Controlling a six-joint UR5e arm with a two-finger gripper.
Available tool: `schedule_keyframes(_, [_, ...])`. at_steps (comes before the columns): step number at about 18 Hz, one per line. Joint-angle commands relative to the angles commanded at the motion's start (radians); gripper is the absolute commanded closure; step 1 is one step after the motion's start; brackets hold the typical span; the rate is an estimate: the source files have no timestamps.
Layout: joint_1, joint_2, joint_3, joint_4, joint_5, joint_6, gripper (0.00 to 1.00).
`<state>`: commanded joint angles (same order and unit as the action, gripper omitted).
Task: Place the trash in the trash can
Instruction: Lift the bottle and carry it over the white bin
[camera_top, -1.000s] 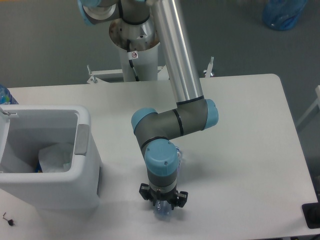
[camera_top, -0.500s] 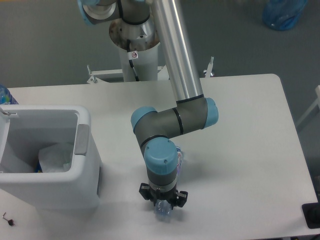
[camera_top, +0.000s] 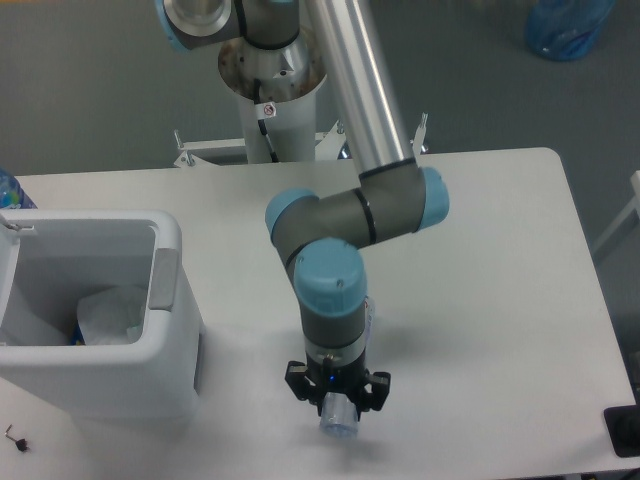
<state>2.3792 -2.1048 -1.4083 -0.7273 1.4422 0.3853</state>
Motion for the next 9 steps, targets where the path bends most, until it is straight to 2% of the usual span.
schedule_keyframes(3, [0.008,0.035,0.063,0.019,-0.031,-0.074,0.44])
schedule_keyframes(6, [0.000,0.069,0.121,0.020,-0.031,-0.082,0.44])
schedule_keyframes(9, [-0.002,0.110,0.146,0.020,-0.058,-0.109,0.44])
